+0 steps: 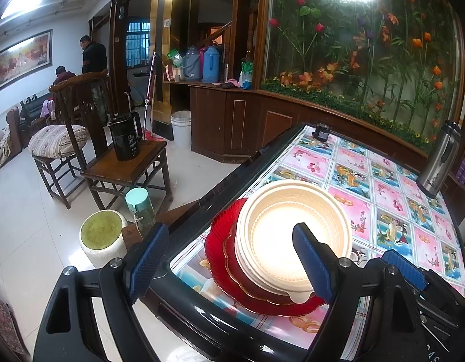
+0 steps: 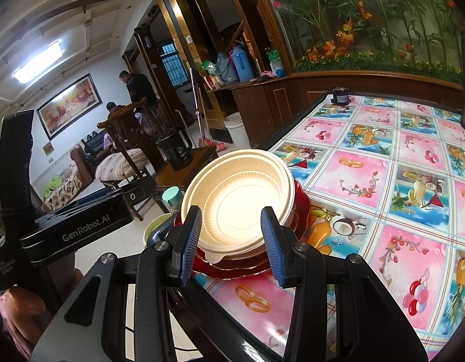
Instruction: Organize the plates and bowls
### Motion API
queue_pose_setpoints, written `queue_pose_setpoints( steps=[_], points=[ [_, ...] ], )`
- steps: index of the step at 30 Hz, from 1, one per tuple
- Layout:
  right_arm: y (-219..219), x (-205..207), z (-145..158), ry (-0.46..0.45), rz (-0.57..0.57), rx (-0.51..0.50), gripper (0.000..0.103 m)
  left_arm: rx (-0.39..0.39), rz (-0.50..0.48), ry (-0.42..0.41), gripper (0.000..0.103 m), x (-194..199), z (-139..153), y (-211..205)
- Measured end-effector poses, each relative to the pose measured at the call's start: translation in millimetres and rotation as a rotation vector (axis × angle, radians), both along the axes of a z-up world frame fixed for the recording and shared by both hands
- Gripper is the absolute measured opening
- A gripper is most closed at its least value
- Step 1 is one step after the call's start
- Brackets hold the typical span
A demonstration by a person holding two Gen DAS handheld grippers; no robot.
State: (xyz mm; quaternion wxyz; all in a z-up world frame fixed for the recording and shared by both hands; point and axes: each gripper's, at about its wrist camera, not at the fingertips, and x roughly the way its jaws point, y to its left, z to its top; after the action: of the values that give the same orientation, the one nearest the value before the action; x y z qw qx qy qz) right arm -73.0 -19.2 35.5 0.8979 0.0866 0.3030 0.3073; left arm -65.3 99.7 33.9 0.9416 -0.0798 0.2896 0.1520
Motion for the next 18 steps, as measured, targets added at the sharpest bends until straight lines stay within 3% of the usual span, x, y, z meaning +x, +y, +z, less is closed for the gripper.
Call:
queue_pose_setpoints(
  steps=[18],
  points=[
    [0.2,0.8,-6.9,0.018,0.000,0.008,0.041,-0.015,-0.002,0.031,0.084,5.7,-4.6,1.7]
  ],
)
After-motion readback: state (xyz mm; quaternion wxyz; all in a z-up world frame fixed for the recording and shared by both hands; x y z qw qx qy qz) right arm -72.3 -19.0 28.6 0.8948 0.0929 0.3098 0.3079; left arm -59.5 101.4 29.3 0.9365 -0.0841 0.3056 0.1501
